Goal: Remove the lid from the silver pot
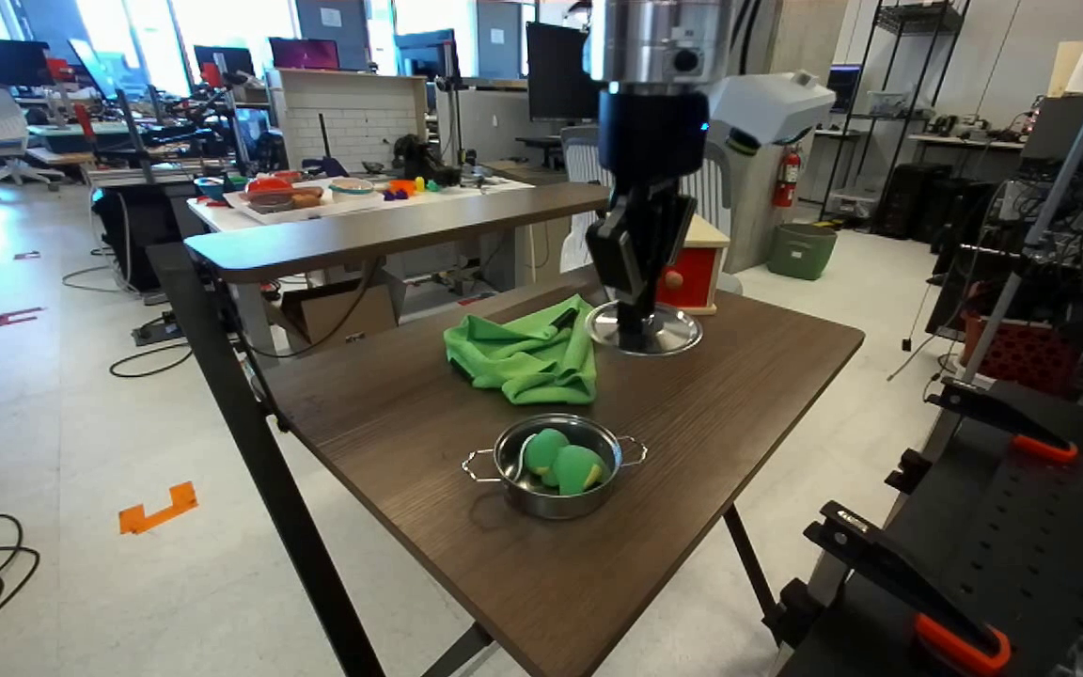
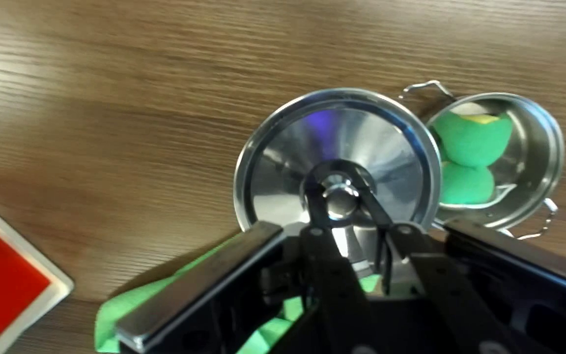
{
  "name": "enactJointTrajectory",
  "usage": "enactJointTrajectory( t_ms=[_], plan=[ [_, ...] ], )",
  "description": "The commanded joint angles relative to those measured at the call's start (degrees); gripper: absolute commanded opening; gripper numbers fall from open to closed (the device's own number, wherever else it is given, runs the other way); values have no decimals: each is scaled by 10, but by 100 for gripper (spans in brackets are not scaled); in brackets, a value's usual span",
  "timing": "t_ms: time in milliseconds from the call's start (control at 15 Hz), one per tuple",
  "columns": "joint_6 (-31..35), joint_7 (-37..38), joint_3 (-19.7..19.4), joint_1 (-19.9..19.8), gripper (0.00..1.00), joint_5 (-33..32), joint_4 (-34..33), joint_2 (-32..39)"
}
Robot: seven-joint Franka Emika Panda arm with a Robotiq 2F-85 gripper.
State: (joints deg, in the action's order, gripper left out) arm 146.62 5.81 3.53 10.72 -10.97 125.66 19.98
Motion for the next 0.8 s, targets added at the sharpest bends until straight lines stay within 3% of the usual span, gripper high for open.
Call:
enactJointTrajectory(
  t_ms=[0, 400, 733],
  plan=[
    [-3, -21, -23, -39, 5, 3, 40, -38],
    [12, -36, -44, -88, 5, 18, 39, -4],
    [29, -29, -35, -81, 5, 21, 21, 36]
  ],
)
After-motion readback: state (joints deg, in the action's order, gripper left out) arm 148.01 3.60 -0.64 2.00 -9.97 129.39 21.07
